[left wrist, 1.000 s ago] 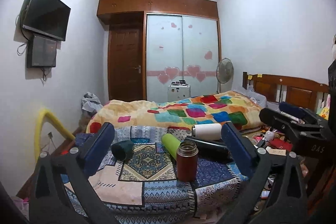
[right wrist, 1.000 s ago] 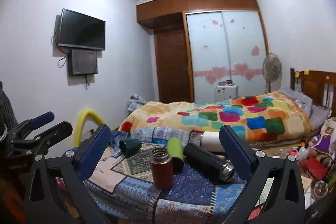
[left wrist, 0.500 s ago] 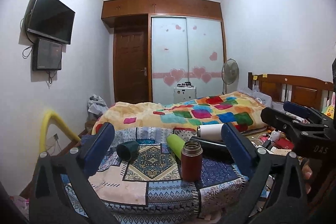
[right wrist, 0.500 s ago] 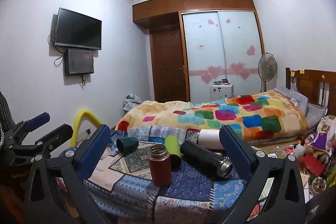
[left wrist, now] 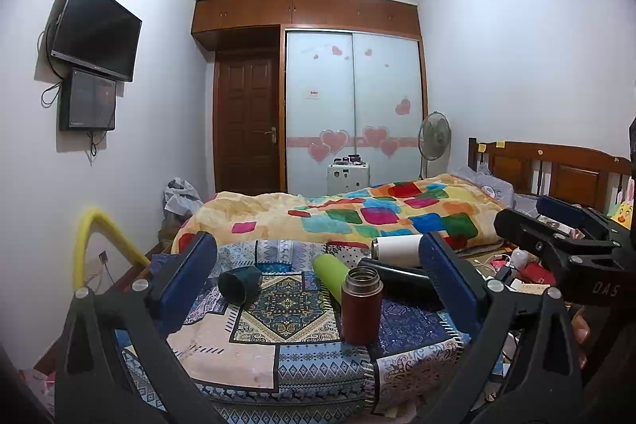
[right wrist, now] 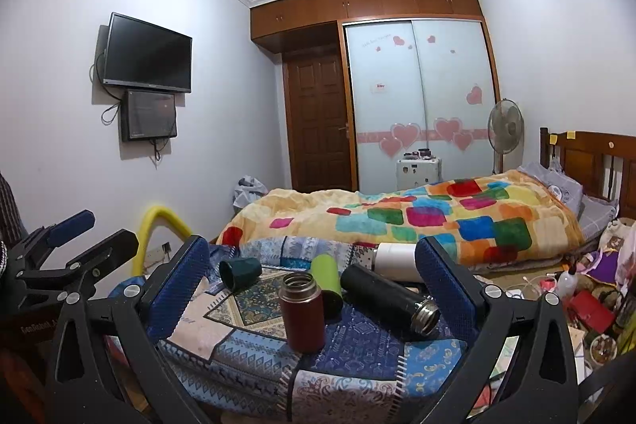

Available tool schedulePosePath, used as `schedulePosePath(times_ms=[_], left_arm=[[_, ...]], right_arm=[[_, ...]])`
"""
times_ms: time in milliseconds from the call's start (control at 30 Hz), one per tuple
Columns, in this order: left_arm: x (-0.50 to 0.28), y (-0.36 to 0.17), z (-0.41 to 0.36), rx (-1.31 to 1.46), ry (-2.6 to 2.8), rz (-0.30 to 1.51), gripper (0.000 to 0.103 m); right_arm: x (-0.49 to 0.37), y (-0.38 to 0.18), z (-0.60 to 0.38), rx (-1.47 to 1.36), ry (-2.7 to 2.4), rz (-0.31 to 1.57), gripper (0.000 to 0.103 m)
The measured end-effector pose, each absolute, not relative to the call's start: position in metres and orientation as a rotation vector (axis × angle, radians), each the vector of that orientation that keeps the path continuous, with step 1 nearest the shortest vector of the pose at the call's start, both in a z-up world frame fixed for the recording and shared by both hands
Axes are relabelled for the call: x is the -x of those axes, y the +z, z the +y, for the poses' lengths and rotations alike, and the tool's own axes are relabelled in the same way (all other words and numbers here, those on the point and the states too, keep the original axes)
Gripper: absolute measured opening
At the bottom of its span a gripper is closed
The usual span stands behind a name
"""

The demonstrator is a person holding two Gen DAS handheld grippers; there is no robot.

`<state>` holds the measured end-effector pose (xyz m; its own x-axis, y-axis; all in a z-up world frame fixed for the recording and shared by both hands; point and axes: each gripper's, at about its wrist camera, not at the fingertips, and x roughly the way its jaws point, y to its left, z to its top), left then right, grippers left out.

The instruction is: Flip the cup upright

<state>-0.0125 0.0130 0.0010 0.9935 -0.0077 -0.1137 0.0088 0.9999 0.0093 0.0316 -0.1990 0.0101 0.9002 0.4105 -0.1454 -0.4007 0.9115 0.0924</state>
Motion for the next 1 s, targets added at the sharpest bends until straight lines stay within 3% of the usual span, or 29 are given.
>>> schedulePosePath(times_ms=[1000], left_arm=[[0.0051,0.0024,0.0106,-0.008,-0.021,0.117,0.103]], right_arm=[[-0.0333,0.0122,-0.2059,-0.076,0.408,0.159,0.103]])
